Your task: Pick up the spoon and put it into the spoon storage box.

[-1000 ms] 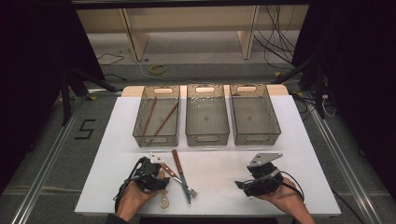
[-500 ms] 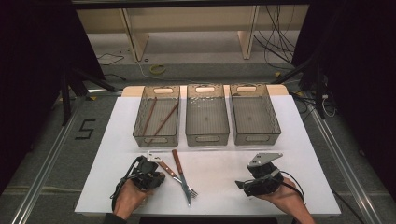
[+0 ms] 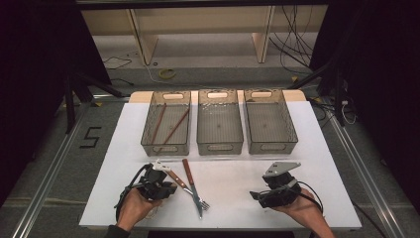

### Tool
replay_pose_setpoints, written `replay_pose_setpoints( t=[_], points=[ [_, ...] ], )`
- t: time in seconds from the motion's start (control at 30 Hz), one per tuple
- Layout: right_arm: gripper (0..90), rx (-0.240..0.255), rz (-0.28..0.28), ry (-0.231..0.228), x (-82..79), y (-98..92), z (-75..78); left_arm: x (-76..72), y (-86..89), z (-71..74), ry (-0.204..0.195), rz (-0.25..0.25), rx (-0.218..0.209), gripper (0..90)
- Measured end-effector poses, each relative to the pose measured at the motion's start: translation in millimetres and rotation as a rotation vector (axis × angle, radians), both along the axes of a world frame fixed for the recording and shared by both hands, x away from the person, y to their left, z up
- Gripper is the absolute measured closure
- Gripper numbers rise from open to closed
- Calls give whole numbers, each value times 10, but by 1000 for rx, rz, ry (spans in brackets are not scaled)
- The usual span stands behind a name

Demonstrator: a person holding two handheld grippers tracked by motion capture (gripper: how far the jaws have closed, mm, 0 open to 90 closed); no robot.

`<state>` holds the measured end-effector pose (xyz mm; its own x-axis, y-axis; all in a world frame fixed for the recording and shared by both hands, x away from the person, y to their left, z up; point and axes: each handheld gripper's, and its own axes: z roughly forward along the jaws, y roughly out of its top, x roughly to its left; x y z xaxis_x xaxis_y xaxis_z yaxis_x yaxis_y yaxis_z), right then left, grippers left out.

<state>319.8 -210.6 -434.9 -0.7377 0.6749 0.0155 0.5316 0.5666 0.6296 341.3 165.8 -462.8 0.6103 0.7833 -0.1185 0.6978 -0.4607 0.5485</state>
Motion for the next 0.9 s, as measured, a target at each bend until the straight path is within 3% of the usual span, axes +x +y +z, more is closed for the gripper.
replay_pose_setpoints(
  t=[0.13, 0.27, 0.57, 0.9],
  points=[
    [312, 2, 0, -1, 2, -2, 0, 28, 36, 103, -7, -8, -44, 738],
    [312, 0, 1, 2, 8, 0, -5, 92, 45, 245, -39, -17, -88, 737],
    [312, 11, -7, -4, 4, -13, 3, 339, -95, 627, -138, -44, -156, 736],
    [301, 20, -17, -16, 1, -32, 10, 681, -236, 807, -208, -45, -208, 735]
  ],
)
